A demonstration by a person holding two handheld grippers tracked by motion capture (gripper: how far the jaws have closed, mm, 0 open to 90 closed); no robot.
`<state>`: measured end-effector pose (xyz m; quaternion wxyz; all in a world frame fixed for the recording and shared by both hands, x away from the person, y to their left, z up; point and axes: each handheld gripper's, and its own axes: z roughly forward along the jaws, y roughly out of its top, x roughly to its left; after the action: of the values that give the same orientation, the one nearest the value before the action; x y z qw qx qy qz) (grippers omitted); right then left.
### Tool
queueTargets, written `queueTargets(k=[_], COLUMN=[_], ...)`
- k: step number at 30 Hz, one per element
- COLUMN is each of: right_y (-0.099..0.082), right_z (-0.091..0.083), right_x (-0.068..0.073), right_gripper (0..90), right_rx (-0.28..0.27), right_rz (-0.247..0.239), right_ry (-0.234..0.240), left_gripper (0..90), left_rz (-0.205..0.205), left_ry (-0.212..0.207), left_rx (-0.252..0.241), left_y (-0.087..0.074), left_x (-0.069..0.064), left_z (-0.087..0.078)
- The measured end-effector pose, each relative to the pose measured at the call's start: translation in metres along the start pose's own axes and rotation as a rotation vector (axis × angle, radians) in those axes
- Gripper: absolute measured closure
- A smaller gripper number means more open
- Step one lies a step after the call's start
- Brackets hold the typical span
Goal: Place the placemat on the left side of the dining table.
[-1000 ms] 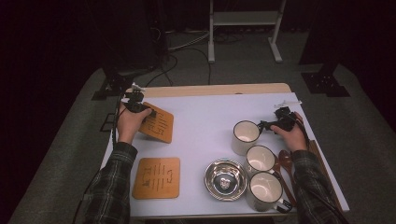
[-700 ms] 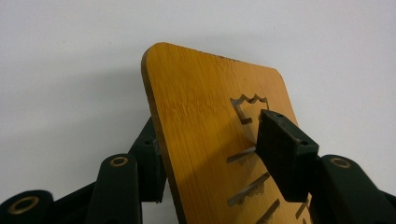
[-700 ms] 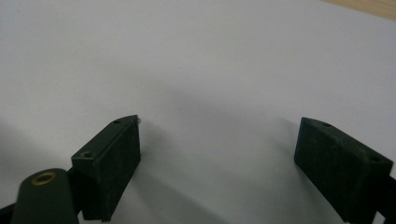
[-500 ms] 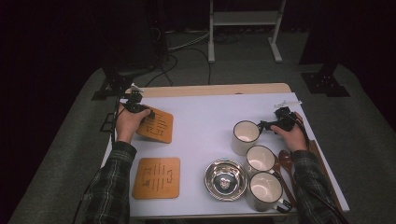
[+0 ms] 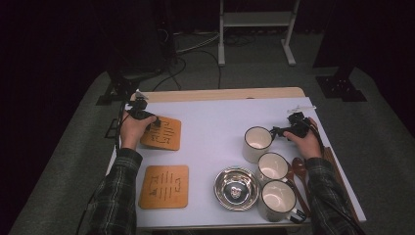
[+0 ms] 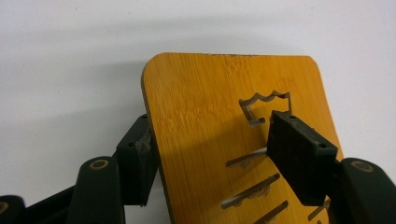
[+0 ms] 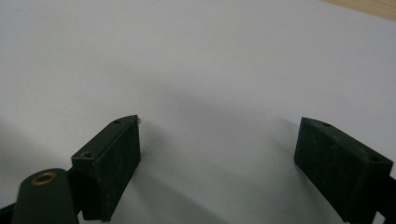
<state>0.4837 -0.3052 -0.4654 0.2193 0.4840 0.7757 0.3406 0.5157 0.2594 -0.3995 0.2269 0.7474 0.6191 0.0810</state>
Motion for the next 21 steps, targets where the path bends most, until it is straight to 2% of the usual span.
queueTargets(k=[16,21], right_y=[0.0,0.0], right_z=[0.0,0.0], right_x=[0.0,0.0], right_gripper=[13.4,13.4], right_rx=[0.0,0.0], right_rz=[0.0,0.0], right_ry=[0.0,0.0], left_gripper=[30.5,29.0], left_rz=[-0.029,-0.01], left_ry=[0.009,0.027], left_rx=[0.033,0.042], left_y=[-0.002,-0.002], left_x=[0.008,0.008], left_z=[0.013,0.016])
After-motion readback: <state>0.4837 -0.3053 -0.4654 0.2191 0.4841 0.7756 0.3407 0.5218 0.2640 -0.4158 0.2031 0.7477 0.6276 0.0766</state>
